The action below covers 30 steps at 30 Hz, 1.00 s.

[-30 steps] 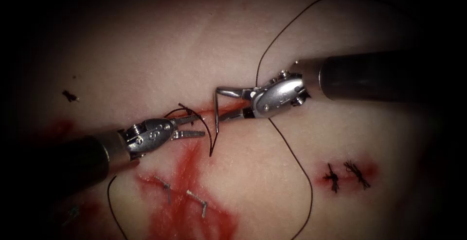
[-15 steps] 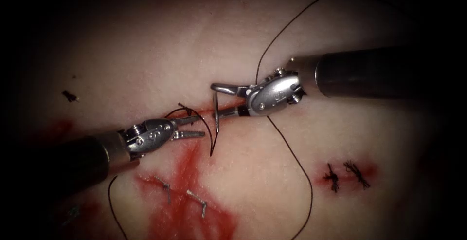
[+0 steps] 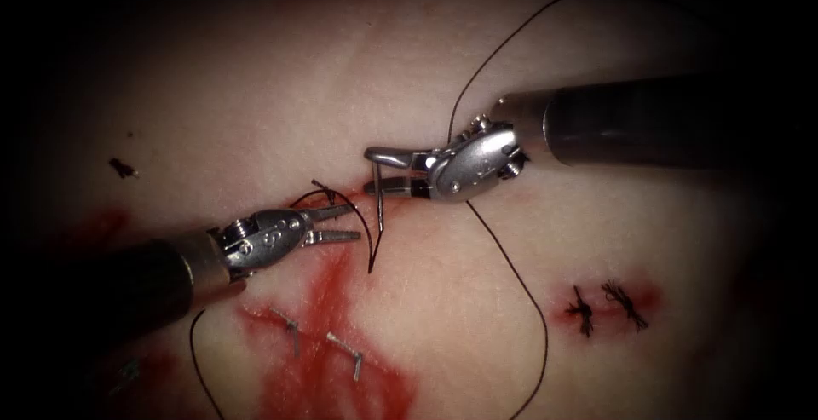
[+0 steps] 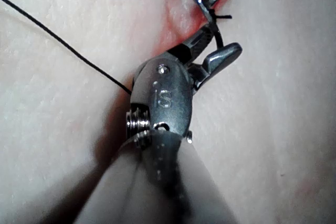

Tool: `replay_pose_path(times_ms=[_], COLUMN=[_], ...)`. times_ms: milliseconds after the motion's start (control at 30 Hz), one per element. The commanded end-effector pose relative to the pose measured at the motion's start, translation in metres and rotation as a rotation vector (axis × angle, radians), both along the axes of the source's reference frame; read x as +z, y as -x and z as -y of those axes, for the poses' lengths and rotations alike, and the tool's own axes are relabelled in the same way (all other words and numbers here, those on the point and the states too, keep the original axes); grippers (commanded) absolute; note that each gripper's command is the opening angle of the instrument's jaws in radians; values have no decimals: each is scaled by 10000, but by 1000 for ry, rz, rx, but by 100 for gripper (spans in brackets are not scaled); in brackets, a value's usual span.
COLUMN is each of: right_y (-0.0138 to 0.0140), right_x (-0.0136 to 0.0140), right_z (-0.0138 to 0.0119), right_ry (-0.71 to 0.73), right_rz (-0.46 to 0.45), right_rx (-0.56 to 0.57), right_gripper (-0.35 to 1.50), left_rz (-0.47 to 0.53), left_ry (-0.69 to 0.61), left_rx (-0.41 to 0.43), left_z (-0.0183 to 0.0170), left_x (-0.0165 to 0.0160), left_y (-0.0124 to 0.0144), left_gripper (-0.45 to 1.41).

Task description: Wound Closure

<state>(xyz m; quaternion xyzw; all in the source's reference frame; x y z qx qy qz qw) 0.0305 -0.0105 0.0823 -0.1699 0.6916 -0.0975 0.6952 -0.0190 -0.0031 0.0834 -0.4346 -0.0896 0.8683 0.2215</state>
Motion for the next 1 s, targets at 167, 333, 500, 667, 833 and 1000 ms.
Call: replay_pose_path(times_ms=[167, 333, 500, 667, 833, 1000], right_y=[-7, -11, -15, -17, -18, -18], right_x=[1, -6, -7, -8, -10, -8], right_z=[-1, -6, -6, -4, -3, -1], right_ry=[1, -10, -10, -11, -13, 8], right_rz=[-4, -2, -5, -10, -16, -17], right_rx=[7, 27, 33, 32, 25, 21], right_gripper=[-30, 83, 106, 108, 93, 2], left_rz=[1, 1, 0, -2, -2, -2], left_ry=[0, 0, 0, -1, -1, -1], left_rx=[0, 0, -1, 1, 1, 1], left_z=[-1, -1, -1, -1, 0, 0], left_x=[7, 7, 7, 7, 7, 7], left_y=[6, 6, 6, 6, 6, 6], left_gripper=[22, 20, 20, 20, 20, 20])
